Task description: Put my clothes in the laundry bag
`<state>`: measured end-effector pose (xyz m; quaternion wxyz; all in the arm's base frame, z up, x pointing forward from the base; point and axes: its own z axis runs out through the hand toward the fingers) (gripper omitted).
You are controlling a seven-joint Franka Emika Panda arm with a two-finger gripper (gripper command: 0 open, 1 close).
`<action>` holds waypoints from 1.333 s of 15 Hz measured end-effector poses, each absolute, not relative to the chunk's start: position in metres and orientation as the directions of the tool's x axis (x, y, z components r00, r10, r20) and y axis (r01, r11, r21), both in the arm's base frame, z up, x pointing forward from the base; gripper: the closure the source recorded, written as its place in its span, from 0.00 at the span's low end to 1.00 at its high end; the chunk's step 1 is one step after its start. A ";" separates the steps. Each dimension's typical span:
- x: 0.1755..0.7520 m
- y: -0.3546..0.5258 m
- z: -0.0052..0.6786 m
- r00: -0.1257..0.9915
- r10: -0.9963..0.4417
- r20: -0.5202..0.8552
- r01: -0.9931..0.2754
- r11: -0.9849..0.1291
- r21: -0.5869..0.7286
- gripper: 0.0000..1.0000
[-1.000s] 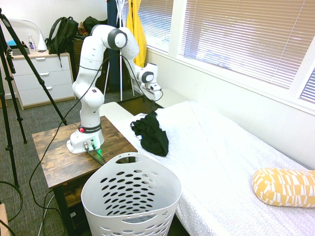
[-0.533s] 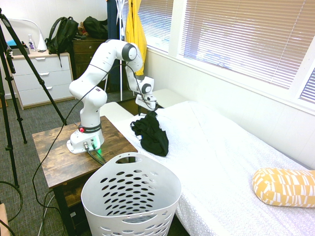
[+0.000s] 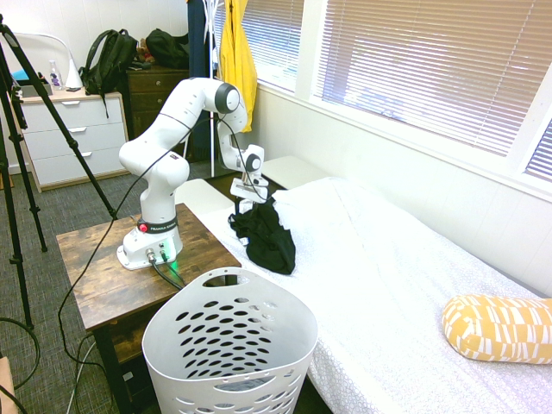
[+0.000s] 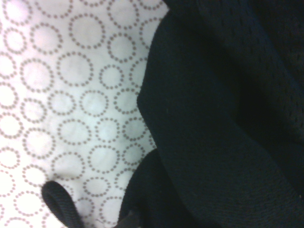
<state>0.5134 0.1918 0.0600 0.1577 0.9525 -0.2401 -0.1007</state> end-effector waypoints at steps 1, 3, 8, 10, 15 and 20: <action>0.515 0.189 0.056 0.875 -0.473 -0.105 -0.408 -0.837 0.364 0.00; 0.515 0.185 0.041 0.882 -0.460 -0.103 -0.392 -0.837 0.382 0.00; 0.518 0.171 0.019 0.890 -0.447 -0.090 -0.377 -0.832 0.406 1.00; 0.520 0.163 0.017 0.891 -0.447 -0.081 -0.378 -0.828 0.413 1.00; 0.516 0.150 0.010 0.886 -0.457 -0.074 -0.388 -0.821 0.419 1.00; 0.515 0.146 0.009 0.884 -0.462 -0.072 -0.392 -0.816 0.424 1.00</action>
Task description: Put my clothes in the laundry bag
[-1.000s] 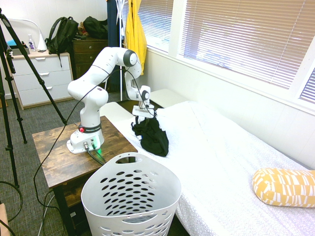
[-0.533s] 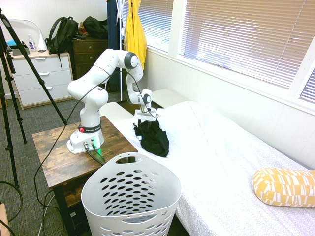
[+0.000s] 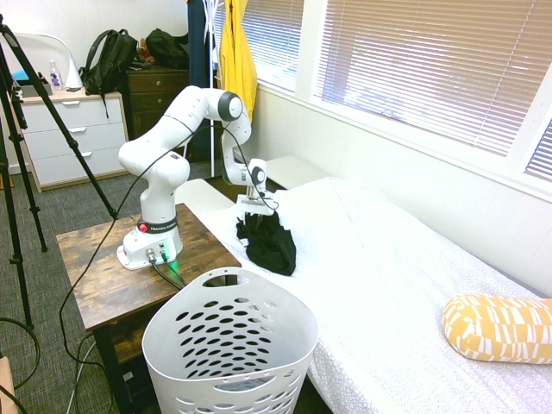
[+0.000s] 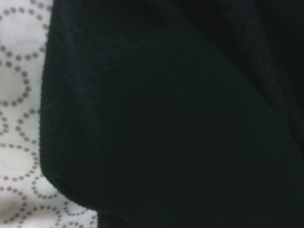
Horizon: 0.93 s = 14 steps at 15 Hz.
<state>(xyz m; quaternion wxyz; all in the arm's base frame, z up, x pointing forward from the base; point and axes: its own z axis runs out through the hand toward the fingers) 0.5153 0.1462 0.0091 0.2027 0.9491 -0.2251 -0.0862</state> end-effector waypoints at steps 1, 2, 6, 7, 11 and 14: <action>0.515 0.145 0.009 0.883 -0.464 -0.071 -0.394 -0.815 0.424 1.00; 0.516 0.145 0.010 0.882 -0.466 -0.069 -0.396 -0.814 0.424 1.00; 0.518 0.139 0.014 0.879 -0.473 -0.062 -0.405 -0.809 0.426 1.00; 0.518 0.138 0.016 0.878 -0.475 -0.060 -0.407 -0.808 0.426 1.00; 0.522 0.137 0.028 0.877 -0.478 -0.048 -0.418 -0.808 0.416 1.00; 0.527 0.135 0.064 0.873 -0.486 -0.049 -0.423 -0.802 0.422 1.00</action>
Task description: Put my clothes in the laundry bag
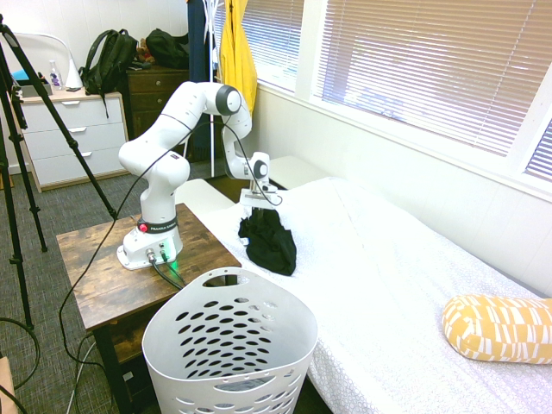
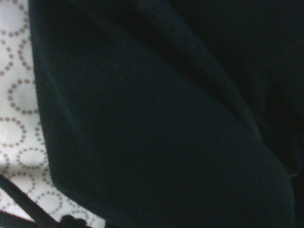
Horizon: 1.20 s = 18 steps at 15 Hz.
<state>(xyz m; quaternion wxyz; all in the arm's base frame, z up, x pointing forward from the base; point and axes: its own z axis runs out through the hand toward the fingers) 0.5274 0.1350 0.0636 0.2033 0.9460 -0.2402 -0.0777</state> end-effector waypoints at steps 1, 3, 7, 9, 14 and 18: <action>0.530 0.132 0.084 0.870 -0.490 -0.058 -0.419 -0.795 0.438 1.00; 0.542 0.114 0.145 0.867 -0.495 -0.054 -0.415 -0.778 0.471 1.00; 0.558 0.052 0.300 0.876 -0.482 0.028 -0.420 -0.732 0.536 1.00; 0.552 0.019 0.380 0.885 -0.460 0.079 -0.410 -0.686 0.601 1.00; 0.495 -0.067 0.542 0.886 -0.449 0.117 -0.367 -0.525 0.768 1.00; 0.421 -0.142 0.592 0.836 -0.547 0.039 -0.299 -0.396 0.868 1.00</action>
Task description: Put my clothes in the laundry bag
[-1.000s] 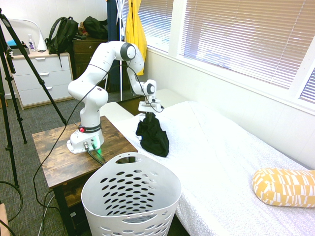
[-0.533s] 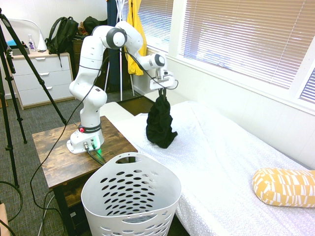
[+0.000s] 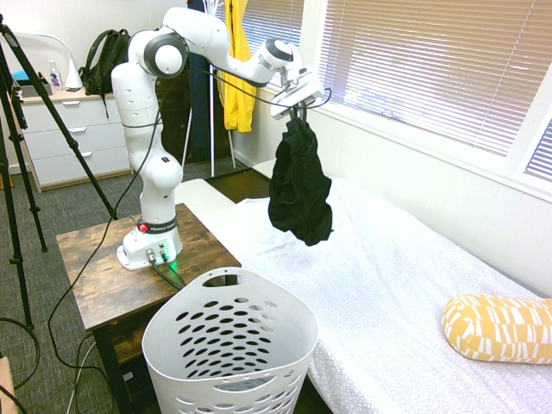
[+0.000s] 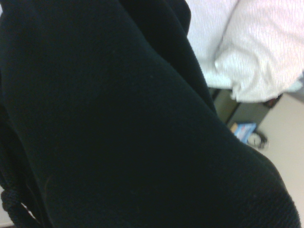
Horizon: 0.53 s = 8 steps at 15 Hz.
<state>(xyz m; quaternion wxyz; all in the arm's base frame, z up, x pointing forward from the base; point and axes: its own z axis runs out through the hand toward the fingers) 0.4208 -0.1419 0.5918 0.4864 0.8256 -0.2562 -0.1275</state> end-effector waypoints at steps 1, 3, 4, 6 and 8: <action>0.399 -0.159 0.593 0.817 -0.576 0.013 -0.282 -0.380 0.881 1.00; 0.355 -0.189 0.581 0.771 -0.636 -0.045 -0.253 -0.370 0.894 1.00; 0.334 -0.207 0.567 0.739 -0.669 -0.076 -0.237 -0.364 0.901 1.00; 0.287 -0.256 0.524 0.655 -0.741 -0.147 -0.185 -0.346 0.920 1.00; 0.231 -0.312 0.481 0.557 -0.807 -0.196 -0.151 -0.330 0.932 1.00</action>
